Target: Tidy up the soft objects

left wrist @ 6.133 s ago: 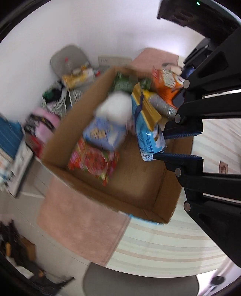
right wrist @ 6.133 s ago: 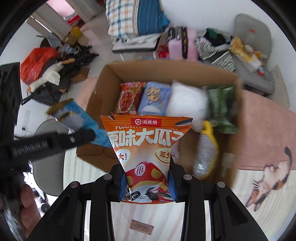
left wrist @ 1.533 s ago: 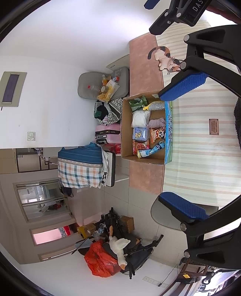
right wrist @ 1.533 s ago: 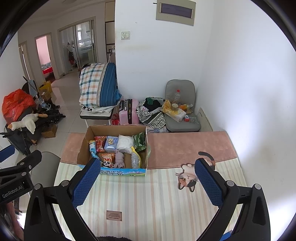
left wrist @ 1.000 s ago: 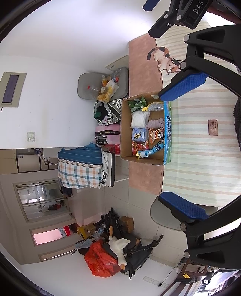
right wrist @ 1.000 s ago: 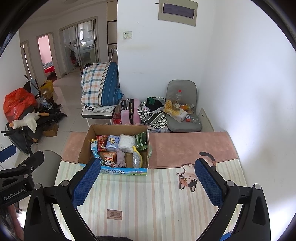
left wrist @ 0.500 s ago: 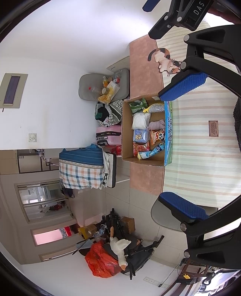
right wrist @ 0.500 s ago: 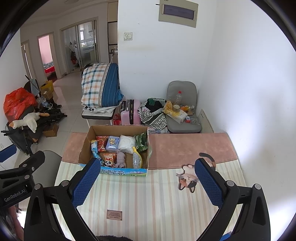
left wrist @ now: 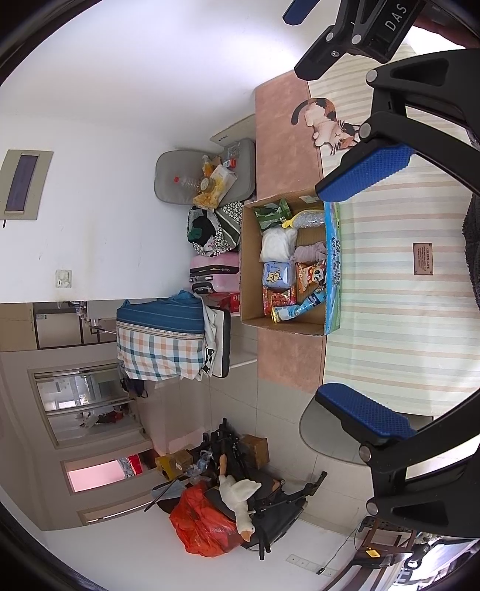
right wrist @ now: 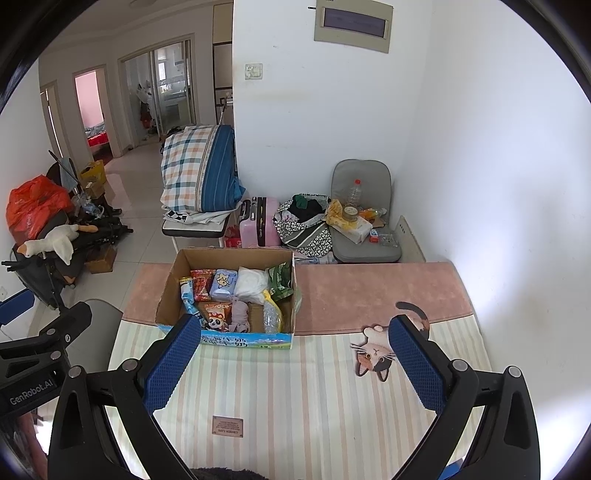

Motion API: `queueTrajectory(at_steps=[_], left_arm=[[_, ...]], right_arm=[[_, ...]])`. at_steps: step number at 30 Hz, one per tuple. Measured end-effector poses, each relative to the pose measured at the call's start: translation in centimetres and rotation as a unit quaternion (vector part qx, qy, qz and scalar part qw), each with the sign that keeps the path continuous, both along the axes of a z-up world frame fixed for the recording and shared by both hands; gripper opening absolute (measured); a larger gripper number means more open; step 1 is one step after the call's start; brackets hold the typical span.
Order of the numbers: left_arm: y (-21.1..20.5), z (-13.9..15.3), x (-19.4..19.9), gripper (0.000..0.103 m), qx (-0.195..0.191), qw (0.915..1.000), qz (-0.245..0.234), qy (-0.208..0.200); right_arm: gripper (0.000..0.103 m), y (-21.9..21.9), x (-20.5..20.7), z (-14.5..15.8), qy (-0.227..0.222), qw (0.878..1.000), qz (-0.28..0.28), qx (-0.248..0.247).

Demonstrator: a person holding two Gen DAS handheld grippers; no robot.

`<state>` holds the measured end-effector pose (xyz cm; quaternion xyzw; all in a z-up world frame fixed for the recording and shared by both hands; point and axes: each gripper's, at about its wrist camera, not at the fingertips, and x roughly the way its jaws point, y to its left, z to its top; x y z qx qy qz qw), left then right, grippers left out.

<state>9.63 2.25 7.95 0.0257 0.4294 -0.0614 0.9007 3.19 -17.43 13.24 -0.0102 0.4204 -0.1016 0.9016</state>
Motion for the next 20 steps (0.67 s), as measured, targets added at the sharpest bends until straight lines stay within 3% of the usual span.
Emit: queueTrajectory(at_steps=[20], left_arm=[[0.13, -0.59, -0.17, 0.101, -0.002, 1.0, 0.002, 0.005]], right_arm=[[0.103, -0.01, -0.58, -0.14, 0.002, 1.0, 0.002, 0.0]])
